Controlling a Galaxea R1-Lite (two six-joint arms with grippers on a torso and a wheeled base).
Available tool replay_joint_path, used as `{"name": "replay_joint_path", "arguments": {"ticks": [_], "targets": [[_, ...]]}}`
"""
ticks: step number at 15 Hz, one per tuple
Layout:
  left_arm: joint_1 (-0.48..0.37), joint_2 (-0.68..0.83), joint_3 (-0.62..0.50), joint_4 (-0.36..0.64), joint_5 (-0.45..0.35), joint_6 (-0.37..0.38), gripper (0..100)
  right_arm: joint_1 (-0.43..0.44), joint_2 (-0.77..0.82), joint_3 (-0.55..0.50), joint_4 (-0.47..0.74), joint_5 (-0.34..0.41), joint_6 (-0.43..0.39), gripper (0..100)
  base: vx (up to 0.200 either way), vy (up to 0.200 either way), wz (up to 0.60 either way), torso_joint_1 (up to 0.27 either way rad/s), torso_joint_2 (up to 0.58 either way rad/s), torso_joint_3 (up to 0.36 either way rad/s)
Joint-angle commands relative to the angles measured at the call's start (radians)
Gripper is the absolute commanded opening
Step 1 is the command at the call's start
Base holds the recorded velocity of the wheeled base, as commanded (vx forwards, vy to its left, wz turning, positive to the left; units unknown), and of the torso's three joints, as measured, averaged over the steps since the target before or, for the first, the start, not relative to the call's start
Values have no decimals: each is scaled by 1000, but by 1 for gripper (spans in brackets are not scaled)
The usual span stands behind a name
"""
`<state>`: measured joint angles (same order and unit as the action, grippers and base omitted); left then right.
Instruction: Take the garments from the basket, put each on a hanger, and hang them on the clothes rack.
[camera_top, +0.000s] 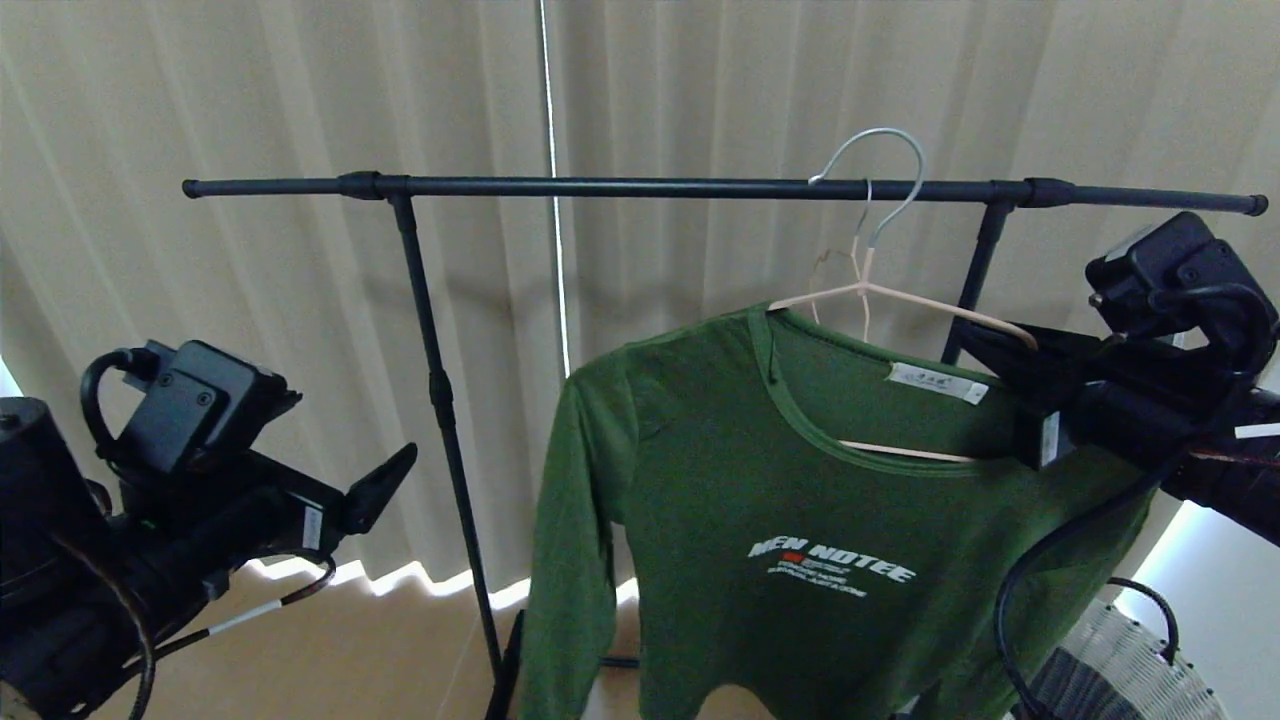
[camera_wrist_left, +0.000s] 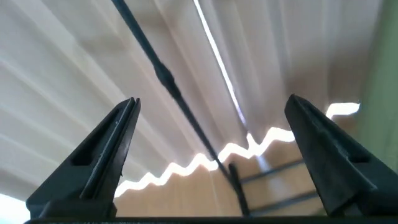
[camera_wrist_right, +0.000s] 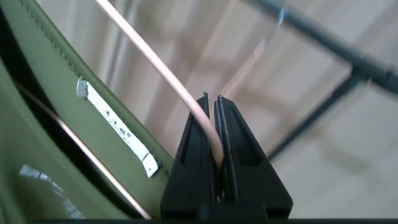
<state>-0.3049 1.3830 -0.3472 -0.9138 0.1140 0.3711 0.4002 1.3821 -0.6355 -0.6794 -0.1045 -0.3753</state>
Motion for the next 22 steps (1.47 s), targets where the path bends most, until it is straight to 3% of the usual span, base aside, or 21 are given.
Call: {"name": "replay_joint_path", "arguments": {"ticks": [1, 5, 8, 11, 15, 17, 22], "targets": [[1, -108, -4, 27, -2, -20, 100, -44, 2, 0, 27, -1, -1, 0, 0, 0, 0, 0, 0, 0], [1, -275, 2, 171, -109, -118, 100, -129, -2, -1, 124, -6, -5, 0, 0, 0, 0, 0, 0, 0], [1, -314, 54, 181, -146, -244, 100, -153, -8, -1, 164, -43, -5, 0, 0, 0, 0, 0, 0, 0], [1, -377, 119, 179, -146, -259, 100, -202, -14, -12, 208, -55, -5, 0, 0, 0, 0, 0, 0, 0], [7, -361, 102, 182, -151, -281, 100, -285, -15, -89, 281, -54, -2, 0, 0, 0, 0, 0, 0, 0], [4, -315, 99, 181, -149, -279, 100, -293, -11, -110, 297, -52, -1, 0, 0, 0, 0, 0, 0, 0], [4, -289, 109, 181, -149, -277, 100, -281, -14, -113, 294, -47, 42, 0, 200, 0, 0, 1, 0, 6]]}}
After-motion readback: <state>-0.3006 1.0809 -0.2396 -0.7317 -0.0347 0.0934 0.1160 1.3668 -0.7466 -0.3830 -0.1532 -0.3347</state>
